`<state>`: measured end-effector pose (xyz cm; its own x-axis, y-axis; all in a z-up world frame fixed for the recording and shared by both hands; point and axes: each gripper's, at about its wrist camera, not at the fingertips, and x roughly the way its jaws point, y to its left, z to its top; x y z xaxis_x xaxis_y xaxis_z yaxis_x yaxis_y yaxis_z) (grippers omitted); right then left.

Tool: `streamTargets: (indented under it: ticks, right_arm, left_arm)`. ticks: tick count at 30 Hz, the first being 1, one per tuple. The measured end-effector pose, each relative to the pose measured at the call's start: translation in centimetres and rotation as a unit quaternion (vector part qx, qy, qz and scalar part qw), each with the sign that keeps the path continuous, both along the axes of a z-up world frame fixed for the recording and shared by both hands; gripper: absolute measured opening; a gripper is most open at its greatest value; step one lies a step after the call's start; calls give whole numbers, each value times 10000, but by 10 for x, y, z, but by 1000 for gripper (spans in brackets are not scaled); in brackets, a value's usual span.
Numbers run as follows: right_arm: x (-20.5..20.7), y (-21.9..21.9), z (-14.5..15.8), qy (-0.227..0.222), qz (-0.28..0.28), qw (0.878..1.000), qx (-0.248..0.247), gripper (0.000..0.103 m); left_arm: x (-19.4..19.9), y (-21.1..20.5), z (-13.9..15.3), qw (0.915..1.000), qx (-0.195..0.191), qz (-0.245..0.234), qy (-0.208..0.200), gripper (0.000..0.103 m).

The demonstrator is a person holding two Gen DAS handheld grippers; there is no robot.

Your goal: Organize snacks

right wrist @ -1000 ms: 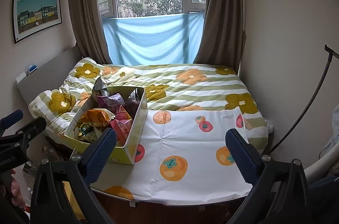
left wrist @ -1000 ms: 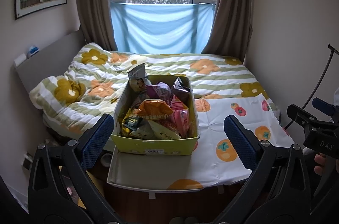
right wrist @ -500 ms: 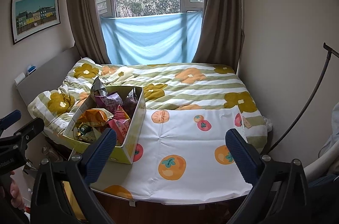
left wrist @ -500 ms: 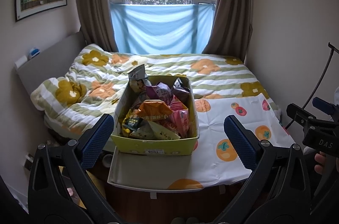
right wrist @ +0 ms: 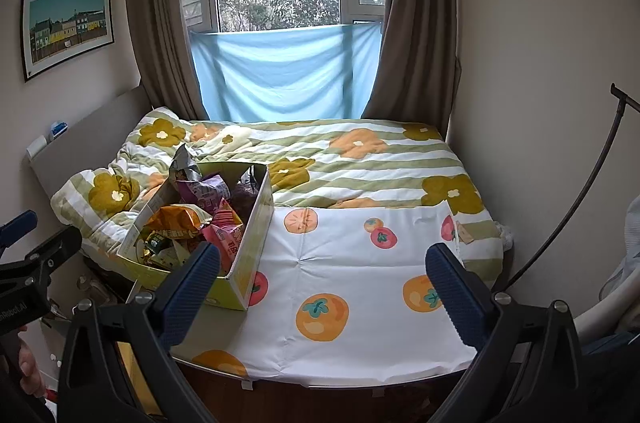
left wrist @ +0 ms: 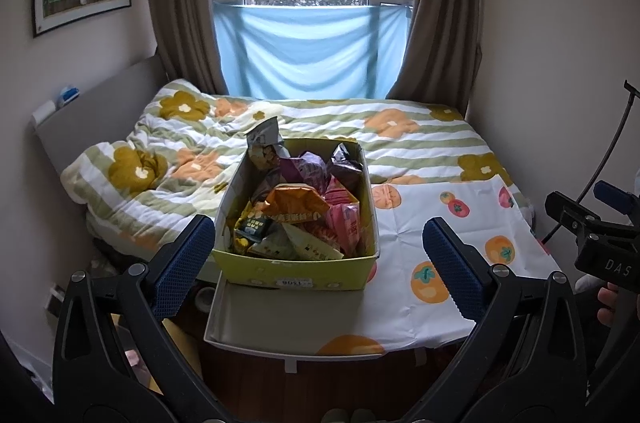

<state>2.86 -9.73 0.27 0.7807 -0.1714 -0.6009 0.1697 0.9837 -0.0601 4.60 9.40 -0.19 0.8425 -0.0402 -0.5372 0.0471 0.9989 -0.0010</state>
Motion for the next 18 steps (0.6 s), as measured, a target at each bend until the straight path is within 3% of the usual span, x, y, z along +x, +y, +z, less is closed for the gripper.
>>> streamTargets:
  ticks: [9,18]
  right_arm:
    - [2,-3,-2,37,33,10000,20,102]
    - [8,-6,-7,104,120,9999,-1,102]
  left_arm:
    - [5,0,-6,9998,-41,79,181,103]
    - [4,-4,-11,9998,47,189,69,103]
